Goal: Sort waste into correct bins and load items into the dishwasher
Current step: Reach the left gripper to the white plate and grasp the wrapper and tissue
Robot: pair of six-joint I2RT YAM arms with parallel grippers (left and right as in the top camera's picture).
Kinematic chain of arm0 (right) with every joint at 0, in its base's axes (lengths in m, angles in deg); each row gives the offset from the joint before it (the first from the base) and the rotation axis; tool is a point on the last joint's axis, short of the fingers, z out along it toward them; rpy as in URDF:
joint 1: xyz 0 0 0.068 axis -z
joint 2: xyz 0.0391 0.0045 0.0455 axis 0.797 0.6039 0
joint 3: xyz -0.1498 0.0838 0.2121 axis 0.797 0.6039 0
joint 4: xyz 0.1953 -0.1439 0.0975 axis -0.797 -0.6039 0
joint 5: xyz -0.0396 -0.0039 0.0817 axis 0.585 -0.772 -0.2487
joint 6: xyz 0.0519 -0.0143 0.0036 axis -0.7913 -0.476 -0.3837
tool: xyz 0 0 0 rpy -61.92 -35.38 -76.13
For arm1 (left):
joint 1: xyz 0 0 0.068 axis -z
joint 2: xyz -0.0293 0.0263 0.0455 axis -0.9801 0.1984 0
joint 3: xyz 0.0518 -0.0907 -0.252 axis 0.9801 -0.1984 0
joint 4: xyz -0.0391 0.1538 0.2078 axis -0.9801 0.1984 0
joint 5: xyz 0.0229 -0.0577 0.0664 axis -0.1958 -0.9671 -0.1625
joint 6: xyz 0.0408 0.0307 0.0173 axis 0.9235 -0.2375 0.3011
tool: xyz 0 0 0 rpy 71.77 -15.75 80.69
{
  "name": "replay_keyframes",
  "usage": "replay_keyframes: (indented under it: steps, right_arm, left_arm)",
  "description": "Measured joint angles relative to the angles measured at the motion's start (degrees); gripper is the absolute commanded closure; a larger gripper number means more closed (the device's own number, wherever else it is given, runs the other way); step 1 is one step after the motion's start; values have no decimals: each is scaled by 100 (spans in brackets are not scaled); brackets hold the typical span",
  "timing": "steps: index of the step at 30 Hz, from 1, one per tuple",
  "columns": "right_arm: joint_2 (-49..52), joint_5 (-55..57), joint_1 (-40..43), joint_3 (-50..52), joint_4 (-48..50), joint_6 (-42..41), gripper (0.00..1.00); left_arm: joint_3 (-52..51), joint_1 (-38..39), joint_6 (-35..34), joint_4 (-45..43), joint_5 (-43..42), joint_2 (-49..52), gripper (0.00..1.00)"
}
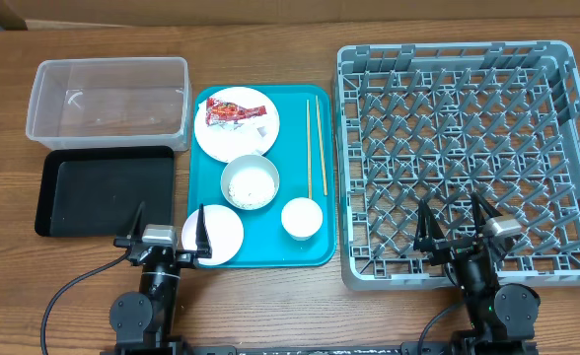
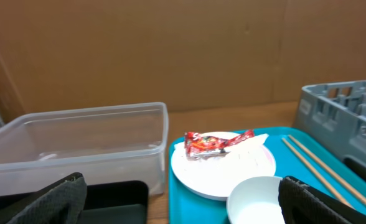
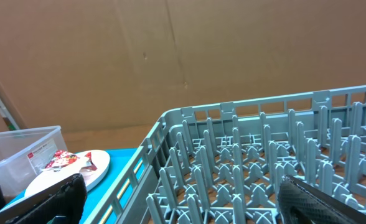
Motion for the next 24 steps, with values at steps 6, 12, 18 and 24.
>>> replay_keyframes:
  steps: [6,12,18,24]
  right_arm:
    - [2,-85,2,-299,-162,2,0]
    - [203,-87,2,-1281,-776,4,0]
    - [997,-109,2,-2382,-1541,57,0]
    - [2208,-111,2,-3877,-2577,146,0]
  left_arm:
    - [551,0,-214,409,-125,149,0]
    - [1829,0,-251,476,-210,1204,0]
    - [3248,0,-245,1034,-551,2721,0]
    - [4900,37,-201,2146,-885,4398,0]
